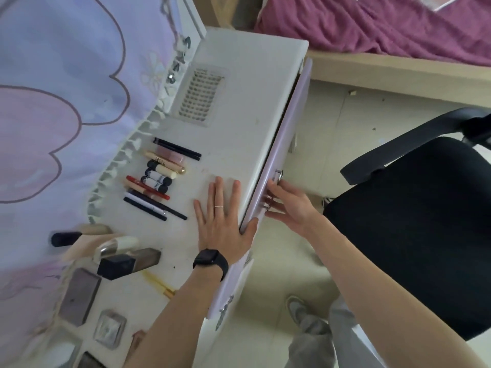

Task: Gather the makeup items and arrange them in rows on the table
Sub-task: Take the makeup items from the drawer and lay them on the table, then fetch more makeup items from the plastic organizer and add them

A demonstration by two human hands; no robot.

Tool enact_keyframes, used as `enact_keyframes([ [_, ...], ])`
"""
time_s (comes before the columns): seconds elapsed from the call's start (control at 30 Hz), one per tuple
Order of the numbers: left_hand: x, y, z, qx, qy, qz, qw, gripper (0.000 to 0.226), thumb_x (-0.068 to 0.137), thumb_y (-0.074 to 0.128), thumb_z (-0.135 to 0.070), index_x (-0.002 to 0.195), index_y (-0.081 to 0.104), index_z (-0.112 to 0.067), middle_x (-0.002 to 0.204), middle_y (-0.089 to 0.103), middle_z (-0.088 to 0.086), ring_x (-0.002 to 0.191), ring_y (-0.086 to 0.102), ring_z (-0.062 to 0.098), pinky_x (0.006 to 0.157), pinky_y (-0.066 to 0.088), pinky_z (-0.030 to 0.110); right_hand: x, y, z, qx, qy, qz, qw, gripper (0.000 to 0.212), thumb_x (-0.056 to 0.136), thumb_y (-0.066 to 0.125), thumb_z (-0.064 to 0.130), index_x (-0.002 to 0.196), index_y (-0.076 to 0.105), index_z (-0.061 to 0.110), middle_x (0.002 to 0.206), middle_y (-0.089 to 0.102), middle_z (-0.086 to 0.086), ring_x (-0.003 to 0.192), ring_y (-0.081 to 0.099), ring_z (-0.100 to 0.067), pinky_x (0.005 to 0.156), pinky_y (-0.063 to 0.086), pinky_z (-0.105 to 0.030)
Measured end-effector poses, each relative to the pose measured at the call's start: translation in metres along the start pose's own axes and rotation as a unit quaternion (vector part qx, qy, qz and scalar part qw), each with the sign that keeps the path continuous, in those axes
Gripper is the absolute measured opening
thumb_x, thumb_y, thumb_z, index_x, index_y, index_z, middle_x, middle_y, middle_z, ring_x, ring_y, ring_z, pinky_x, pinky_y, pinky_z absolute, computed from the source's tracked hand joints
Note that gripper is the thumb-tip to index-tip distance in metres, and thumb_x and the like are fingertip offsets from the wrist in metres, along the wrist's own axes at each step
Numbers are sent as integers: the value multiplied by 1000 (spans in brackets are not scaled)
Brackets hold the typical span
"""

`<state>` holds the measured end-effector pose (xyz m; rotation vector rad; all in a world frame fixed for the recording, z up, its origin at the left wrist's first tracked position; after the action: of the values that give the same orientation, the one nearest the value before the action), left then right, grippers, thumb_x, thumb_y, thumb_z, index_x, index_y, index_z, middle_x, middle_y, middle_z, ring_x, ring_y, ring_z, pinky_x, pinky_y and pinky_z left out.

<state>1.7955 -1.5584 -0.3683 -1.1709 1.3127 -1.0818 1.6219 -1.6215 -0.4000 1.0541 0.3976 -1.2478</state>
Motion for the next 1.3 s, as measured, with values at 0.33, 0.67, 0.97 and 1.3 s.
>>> enact_keyframes([
  [0.33, 0, -4, -4, 38, -1, 40, 999, 76, 98, 15, -62, 159, -7, -23, 165, -13, 13, 153, -8, 31, 118, 0, 64, -16, 7, 3, -123, 3, -11, 992, 28, 97, 63, 45, 122, 66, 33, 117, 68, 5, 112, 65, -23, 99, 49, -40],
  [0.67, 14, -96, -76, 5, -156, 294, 943, 65, 103, 36, -38, 159, 8, -20, 166, 8, 11, 152, 10, 30, 120, 15, 52, -173, -54, 89, -643, -106, -31, 758, 38, 103, 50, 33, 139, 60, 29, 142, 59, 2, 125, 57, -17, 103, 42, -23],
  [0.97, 4, -219, -235, -189, 31, 183, 964, 55, 101, 39, -41, 154, 32, -27, 150, 47, 6, 135, 46, 25, 107, 40, 38, -378, -108, 181, -631, -318, -209, 676, 33, 101, 58, 33, 133, 65, 31, 140, 60, 10, 134, 48, -11, 106, 32, -20],
  [1.3, -71, -371, -424, -253, 411, -46, 875, 46, 97, 52, -37, 142, 52, -25, 143, 54, -5, 134, 45, 12, 112, 35, 31, -625, -160, 135, -447, -424, -543, 570, 26, 95, 67, 27, 120, 74, 30, 124, 68, 14, 123, 58, -16, 103, 34, -23],
])
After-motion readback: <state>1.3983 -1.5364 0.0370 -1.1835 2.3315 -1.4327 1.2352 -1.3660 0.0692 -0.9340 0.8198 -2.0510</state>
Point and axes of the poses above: each hand's wrist, its own x-axis towards the middle knuckle, its own y-axis out of the palm, z = x × y, the point moved 2 cm from there along x, towards the middle knuckle
